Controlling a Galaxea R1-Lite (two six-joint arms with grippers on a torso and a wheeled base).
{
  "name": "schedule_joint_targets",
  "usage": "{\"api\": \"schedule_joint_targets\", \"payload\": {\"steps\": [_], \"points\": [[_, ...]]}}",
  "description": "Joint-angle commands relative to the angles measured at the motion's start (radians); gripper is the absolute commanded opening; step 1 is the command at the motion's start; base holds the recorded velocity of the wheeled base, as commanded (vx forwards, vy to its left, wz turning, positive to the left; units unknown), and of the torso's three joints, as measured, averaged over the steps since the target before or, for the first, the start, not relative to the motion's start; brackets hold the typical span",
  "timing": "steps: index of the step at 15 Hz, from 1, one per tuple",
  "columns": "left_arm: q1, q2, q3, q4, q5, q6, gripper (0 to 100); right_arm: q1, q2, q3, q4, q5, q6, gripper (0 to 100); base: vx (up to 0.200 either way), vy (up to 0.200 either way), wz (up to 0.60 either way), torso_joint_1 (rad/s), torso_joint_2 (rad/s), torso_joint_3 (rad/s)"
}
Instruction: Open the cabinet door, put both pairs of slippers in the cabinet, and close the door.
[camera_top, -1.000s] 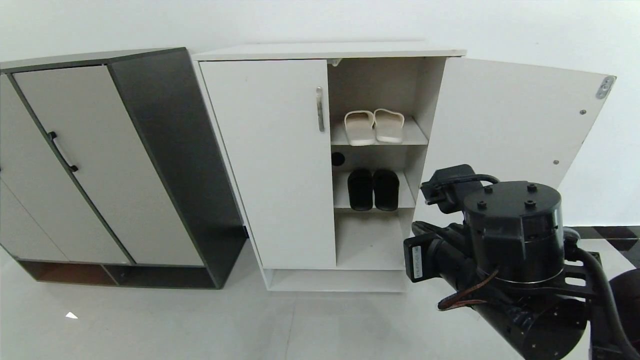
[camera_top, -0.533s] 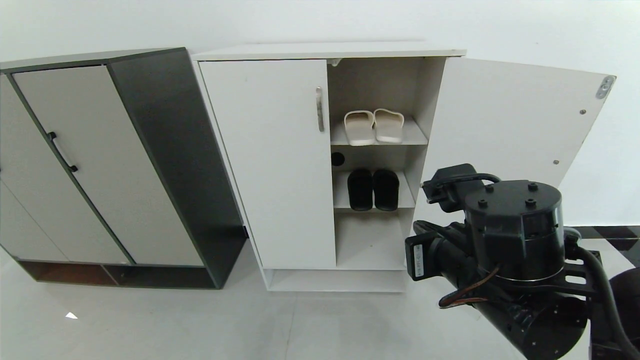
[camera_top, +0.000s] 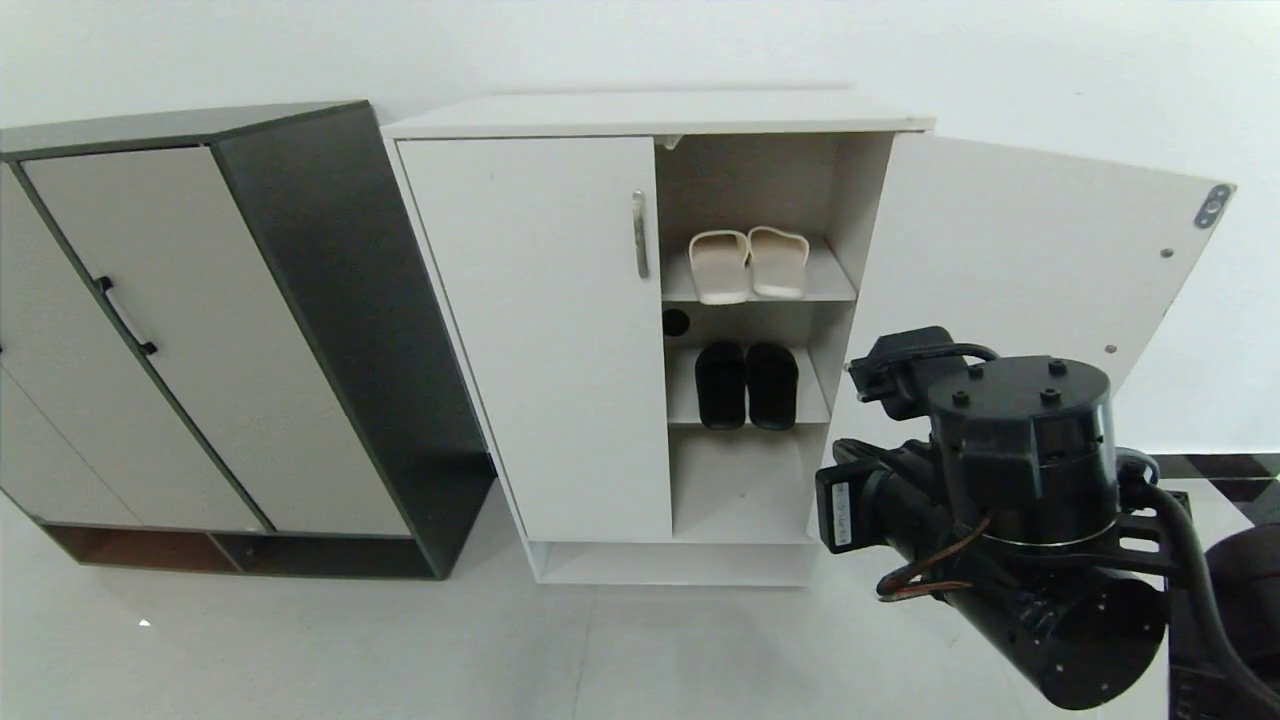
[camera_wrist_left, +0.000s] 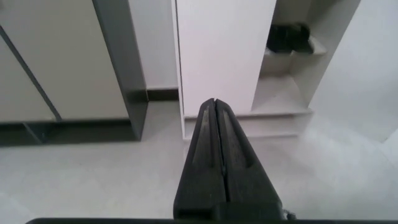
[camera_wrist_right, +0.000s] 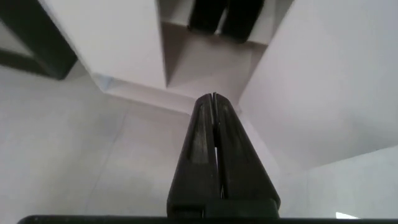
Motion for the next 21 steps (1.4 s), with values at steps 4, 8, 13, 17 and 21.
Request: {"api": "schedule_joint_targets", "payload": {"steps": [4, 8, 13, 17, 21], "points": [[0.002, 0.001, 0.000, 0.001, 0.000, 0.000, 0, -0.002, 0.006, 0.000, 0.000, 0.001, 0.000, 0, 0.000, 0.000, 0.00, 0.076, -0.50, -0.350], [0.002, 0.001, 0.000, 0.001, 0.000, 0.000, 0, -0.004, 0.008, 0.000, 0.001, 0.001, -0.002, 0, 0.000, 0.000, 0.00, 0.126, -0.47, -0.338], [0.002, 0.000, 0.000, 0.001, 0.000, 0.000, 0, -0.004, 0.008, 0.002, 0.001, 0.001, -0.008, 0, 0.000, 0.000, 0.00, 0.163, -0.48, -0.315], [0.002, 0.000, 0.000, 0.001, 0.000, 0.000, 0, -0.004, 0.008, 0.002, 0.001, 0.001, -0.009, 0, 0.000, 0.000, 0.00, 0.192, -0.50, -0.310], [0.002, 0.001, 0.000, 0.001, 0.000, 0.000, 0, -0.004, 0.008, 0.002, 0.000, -0.001, -0.009, 0, 0.000, 0.000, 0.00, 0.218, -0.52, -0.319]]}}
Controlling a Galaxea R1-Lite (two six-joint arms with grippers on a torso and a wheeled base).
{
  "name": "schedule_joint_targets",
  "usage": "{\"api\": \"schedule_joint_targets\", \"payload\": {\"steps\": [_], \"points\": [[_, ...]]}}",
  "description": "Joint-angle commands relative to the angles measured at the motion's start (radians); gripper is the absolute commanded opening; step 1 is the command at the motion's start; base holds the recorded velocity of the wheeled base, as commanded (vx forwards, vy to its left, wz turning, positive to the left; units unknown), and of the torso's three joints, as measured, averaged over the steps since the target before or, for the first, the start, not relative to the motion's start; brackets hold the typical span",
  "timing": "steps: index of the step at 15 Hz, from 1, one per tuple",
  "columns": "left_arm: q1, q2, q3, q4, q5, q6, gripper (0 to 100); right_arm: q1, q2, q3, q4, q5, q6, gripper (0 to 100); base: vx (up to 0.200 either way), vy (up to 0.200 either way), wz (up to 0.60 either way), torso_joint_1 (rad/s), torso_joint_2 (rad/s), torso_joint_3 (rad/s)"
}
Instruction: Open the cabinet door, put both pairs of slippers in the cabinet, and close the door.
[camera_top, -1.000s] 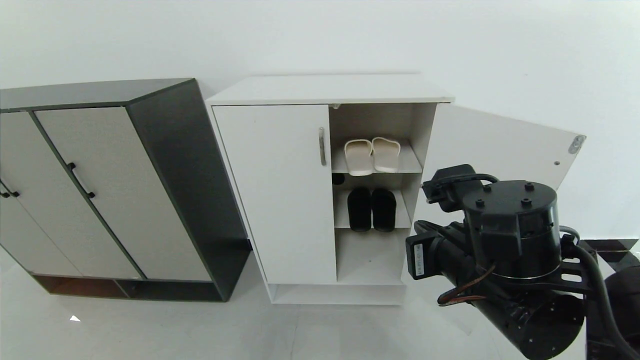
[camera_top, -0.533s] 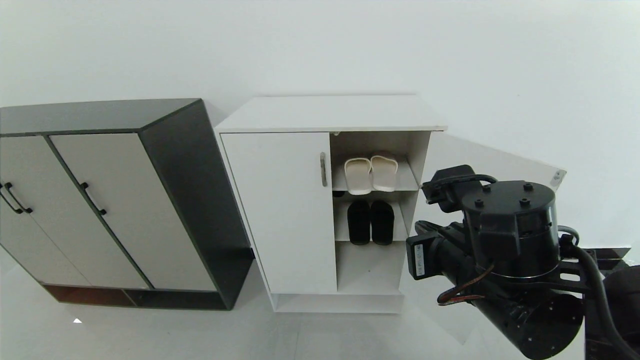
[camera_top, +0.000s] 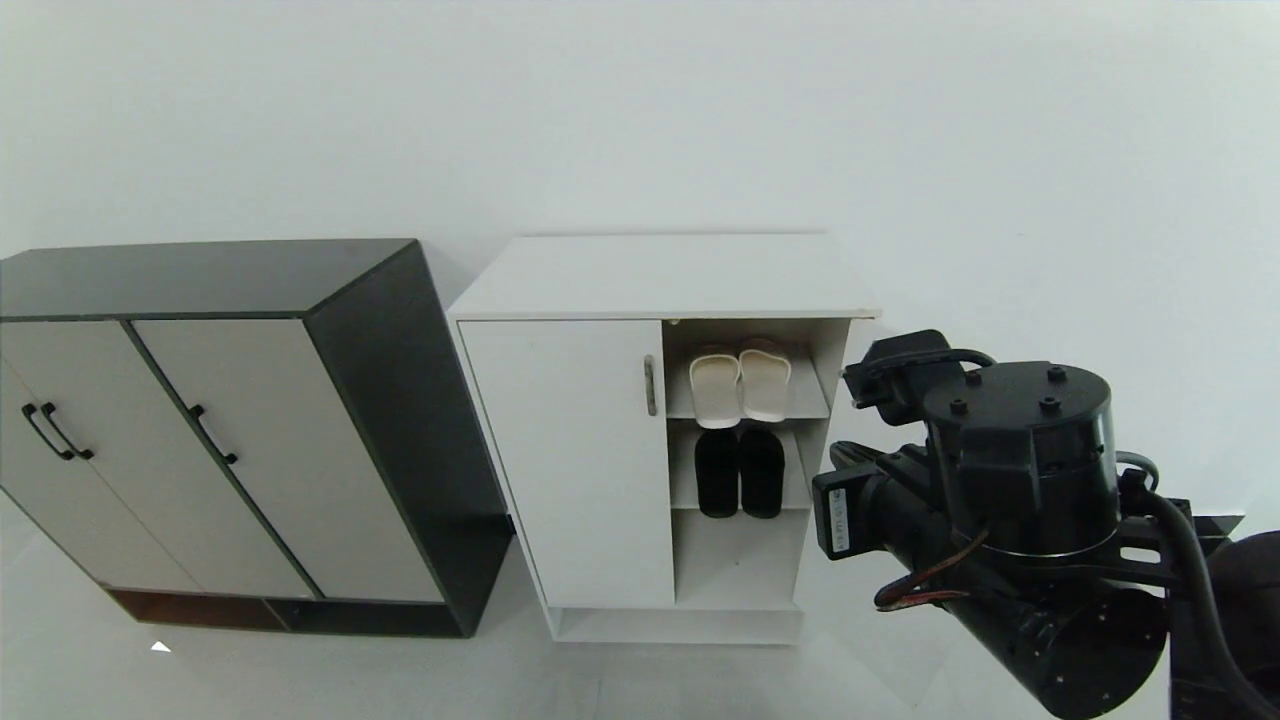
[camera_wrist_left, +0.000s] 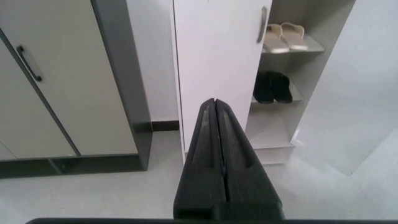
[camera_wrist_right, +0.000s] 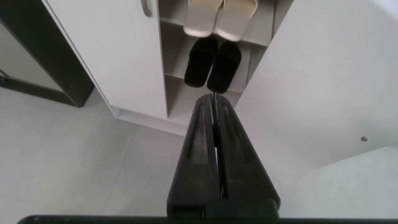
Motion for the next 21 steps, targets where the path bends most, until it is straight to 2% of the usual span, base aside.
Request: {"api": "schedule_joint_targets", "payload": {"steps": [1, 6, 12, 18, 21], "points": [[-0.002, 0.001, 0.000, 0.000, 0.000, 0.000, 0, 0.001, 0.001, 0.000, 0.001, 0.000, 0.000, 0, 0.000, 0.000, 0.00, 0.227, -0.55, -0.315], [0.000, 0.001, 0.000, 0.000, 0.000, 0.000, 0, 0.001, 0.000, 0.005, 0.001, 0.000, 0.000, 0, 0.000, 0.000, 0.00, 0.233, -0.54, -0.308], [-0.002, 0.000, 0.000, 0.000, 0.000, -0.002, 0, -0.001, 0.001, 0.008, 0.002, 0.000, -0.001, 0, 0.000, 0.000, 0.00, 0.035, -0.07, -0.042], [0.000, 0.001, 0.000, 0.000, 0.005, -0.002, 0, -0.019, 0.006, 0.012, 0.002, 0.000, -0.014, 0, 0.000, 0.000, -0.60, 0.009, 0.00, -0.001], [0.000, 0.000, 0.000, 0.000, 0.005, -0.002, 0, -0.110, 0.021, 0.003, -0.002, 0.031, -0.029, 0, 0.000, 0.000, -0.20, 0.001, 0.00, -0.001]]}}
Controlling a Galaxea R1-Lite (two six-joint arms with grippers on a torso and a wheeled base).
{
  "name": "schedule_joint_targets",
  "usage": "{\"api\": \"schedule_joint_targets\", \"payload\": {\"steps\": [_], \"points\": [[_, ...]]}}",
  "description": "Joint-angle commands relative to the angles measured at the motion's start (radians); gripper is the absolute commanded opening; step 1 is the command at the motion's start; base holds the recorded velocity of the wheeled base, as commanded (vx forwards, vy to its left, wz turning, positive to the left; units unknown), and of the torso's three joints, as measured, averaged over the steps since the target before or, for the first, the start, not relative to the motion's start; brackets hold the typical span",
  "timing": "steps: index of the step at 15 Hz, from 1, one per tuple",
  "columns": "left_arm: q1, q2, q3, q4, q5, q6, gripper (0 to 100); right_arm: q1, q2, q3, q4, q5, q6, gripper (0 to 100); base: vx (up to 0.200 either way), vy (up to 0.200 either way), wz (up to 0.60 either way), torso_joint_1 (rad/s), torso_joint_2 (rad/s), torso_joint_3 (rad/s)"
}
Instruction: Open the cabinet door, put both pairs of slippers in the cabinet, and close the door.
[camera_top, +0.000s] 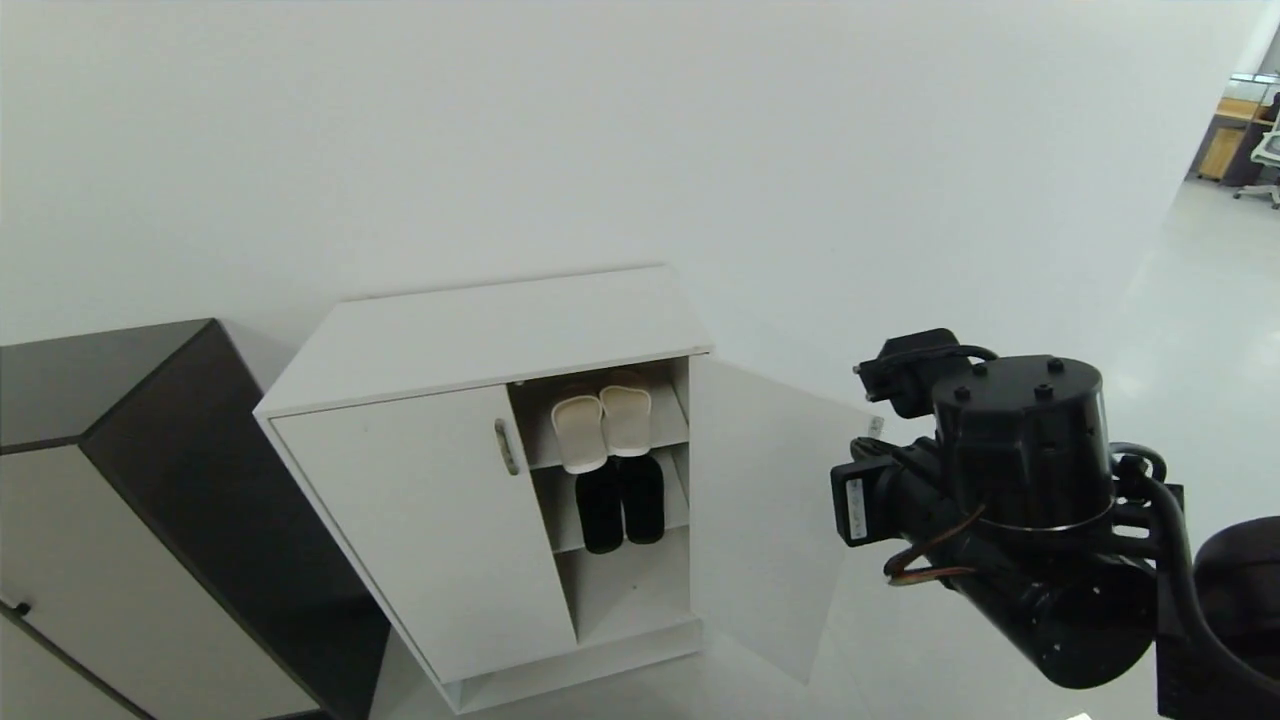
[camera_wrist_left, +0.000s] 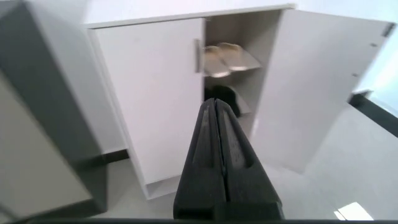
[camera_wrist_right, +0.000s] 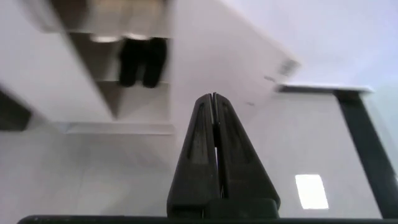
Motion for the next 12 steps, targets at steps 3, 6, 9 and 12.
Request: {"api": "schedule_joint_targets", "payload": {"steps": [3, 6, 9, 12], "points": [[0.000, 0.001, 0.000, -0.001, 0.001, 0.000, 0, -0.178, 0.030, -0.060, -0.003, 0.129, -0.003, 0, 0.000, 0.000, 0.00, 0.000, 0.00, 0.000], [0.001, 0.001, 0.000, -0.001, 0.001, 0.000, 0, -0.305, 0.107, -0.161, 0.003, 0.234, 0.052, 0, 0.000, 0.000, 0.00, 0.000, 0.00, 0.000], [0.000, 0.001, 0.000, -0.001, 0.000, 0.001, 0, -0.390, 0.226, -0.264, -0.003, 0.253, 0.067, 0, 0.000, 0.000, 0.00, 0.000, 0.00, 0.000], [0.000, 0.001, 0.000, -0.001, 0.000, 0.001, 0, -0.427, 0.311, -0.338, -0.003, 0.272, 0.090, 0, -0.133, 0.000, 0.00, 0.003, 0.00, 0.000]]}}
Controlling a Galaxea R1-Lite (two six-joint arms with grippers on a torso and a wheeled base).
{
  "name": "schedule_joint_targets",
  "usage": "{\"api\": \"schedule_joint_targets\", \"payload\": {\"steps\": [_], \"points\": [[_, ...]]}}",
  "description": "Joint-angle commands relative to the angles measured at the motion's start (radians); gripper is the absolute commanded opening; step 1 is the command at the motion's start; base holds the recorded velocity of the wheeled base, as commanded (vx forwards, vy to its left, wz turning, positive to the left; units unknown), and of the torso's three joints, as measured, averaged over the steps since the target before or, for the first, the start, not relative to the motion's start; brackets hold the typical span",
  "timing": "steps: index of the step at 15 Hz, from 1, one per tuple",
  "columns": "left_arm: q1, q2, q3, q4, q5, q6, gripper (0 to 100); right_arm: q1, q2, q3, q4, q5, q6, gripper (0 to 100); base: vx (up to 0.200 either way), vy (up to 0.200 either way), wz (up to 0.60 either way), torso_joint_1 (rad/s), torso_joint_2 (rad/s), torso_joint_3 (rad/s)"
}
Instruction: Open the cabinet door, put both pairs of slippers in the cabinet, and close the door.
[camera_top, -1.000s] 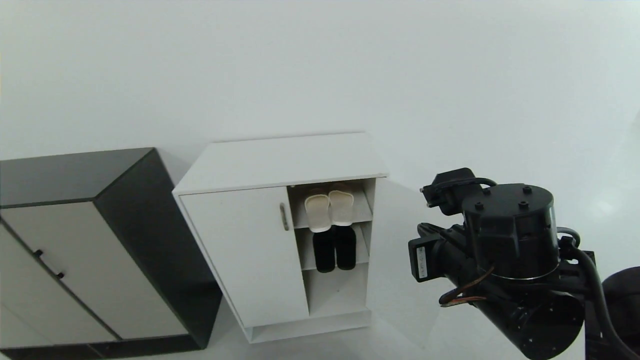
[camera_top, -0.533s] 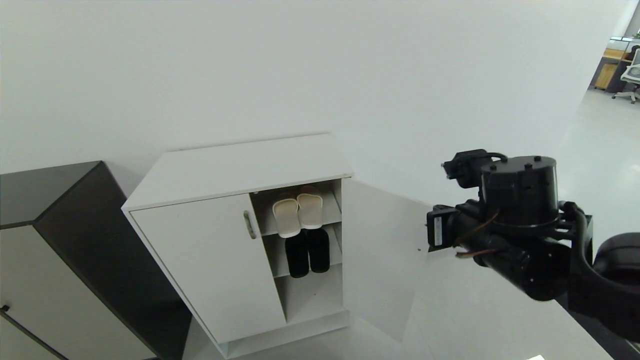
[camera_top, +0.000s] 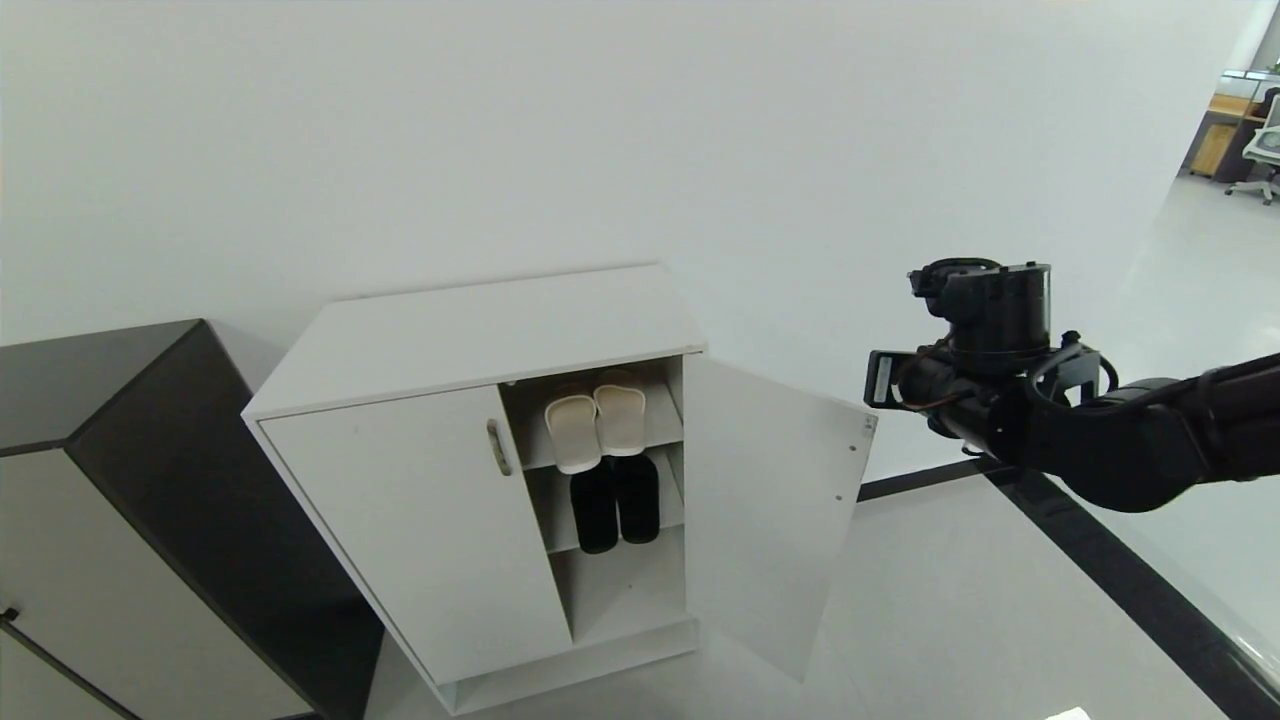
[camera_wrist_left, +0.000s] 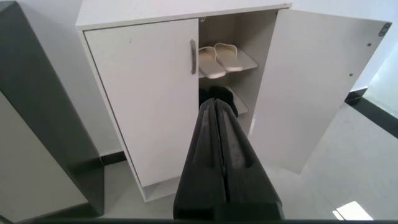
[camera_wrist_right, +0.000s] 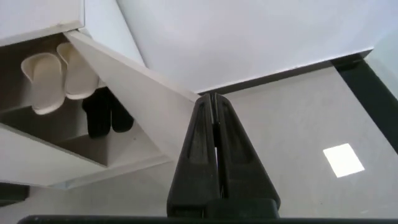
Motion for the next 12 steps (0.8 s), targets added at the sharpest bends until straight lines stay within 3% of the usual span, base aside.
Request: {"api": "schedule_joint_targets", "payload": {"steps": [1, 12], "points": [[0.000, 0.000, 0.000, 0.000, 0.000, 0.000, 0, -0.028, 0.083, -0.041, 0.001, 0.002, 0.006, 0, -0.200, 0.000, 0.00, 0.012, 0.01, -0.007], [0.000, 0.000, 0.000, 0.000, 0.000, 0.000, 0, -0.090, 0.314, -0.182, -0.107, 0.024, 0.015, 0, 0.000, 0.000, 0.00, 0.000, 0.00, 0.000]]}}
